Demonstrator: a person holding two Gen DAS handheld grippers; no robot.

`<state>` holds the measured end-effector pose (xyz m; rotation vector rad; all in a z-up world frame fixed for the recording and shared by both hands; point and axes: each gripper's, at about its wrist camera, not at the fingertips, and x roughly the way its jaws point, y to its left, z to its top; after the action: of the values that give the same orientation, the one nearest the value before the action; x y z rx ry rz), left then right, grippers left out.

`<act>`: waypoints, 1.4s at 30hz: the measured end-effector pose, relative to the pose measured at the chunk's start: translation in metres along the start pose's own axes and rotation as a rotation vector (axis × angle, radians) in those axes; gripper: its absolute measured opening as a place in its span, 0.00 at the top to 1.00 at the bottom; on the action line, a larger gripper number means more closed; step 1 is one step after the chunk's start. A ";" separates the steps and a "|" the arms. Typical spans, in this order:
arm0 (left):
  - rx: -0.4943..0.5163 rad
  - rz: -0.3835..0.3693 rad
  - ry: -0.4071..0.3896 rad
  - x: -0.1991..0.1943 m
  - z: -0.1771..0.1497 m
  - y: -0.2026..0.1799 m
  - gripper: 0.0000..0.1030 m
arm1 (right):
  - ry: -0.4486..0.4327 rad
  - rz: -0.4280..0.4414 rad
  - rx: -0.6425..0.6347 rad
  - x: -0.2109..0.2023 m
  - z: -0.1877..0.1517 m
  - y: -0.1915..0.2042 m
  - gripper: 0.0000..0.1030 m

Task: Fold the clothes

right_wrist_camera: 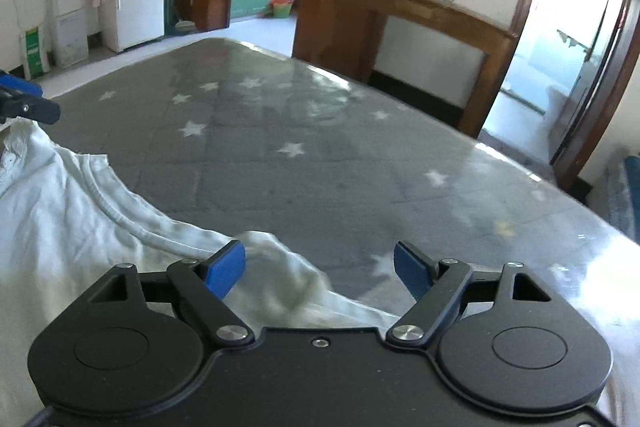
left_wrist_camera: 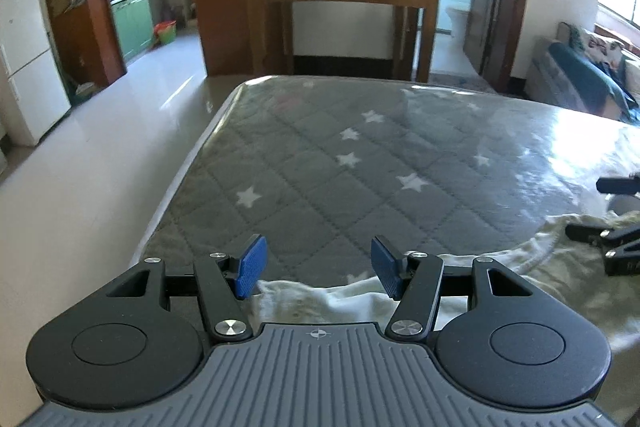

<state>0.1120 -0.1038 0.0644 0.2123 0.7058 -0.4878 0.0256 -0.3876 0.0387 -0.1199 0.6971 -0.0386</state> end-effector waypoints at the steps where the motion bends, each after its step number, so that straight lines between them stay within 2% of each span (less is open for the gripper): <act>1: 0.007 -0.012 0.002 0.001 -0.001 -0.006 0.42 | 0.002 0.001 -0.001 -0.005 -0.003 -0.003 0.19; 4: 0.039 -0.028 0.016 0.008 -0.006 -0.021 0.42 | 0.012 -0.012 -0.032 -0.019 -0.016 -0.010 0.19; 8: 0.098 0.006 0.046 0.023 -0.016 -0.034 0.42 | 0.024 -0.067 -0.022 -0.026 -0.034 -0.025 0.19; 11: 0.102 0.012 0.065 0.031 -0.021 -0.034 0.42 | 0.018 -0.087 0.066 -0.026 -0.039 -0.045 0.17; 14: 0.087 0.006 0.060 0.029 -0.022 -0.029 0.42 | -0.021 -0.045 0.150 -0.033 -0.040 -0.058 0.17; 18: 0.065 -0.005 0.039 0.022 -0.022 -0.025 0.42 | -0.027 -0.044 0.220 -0.041 -0.042 -0.066 0.17; 24: 0.064 0.011 0.052 0.022 -0.028 -0.026 0.42 | 0.048 -0.092 0.199 -0.025 -0.059 -0.066 0.17; 29: 0.033 0.000 0.002 0.003 -0.029 -0.022 0.42 | 0.004 -0.097 0.212 -0.037 -0.055 -0.066 0.17; 34: -0.016 0.040 -0.025 -0.007 -0.033 -0.012 0.41 | -0.027 -0.093 0.186 -0.032 -0.043 -0.061 0.17; 40: -0.066 0.119 0.031 0.002 -0.048 0.011 0.41 | 0.016 -0.092 0.203 -0.002 -0.039 -0.056 0.17; 42: -0.089 0.116 0.045 0.006 -0.052 0.019 0.38 | 0.032 -0.087 0.237 0.004 -0.041 -0.060 0.14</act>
<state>0.0960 -0.0710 0.0225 0.1801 0.7534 -0.3410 0.0027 -0.4515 0.0123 0.0779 0.7141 -0.2059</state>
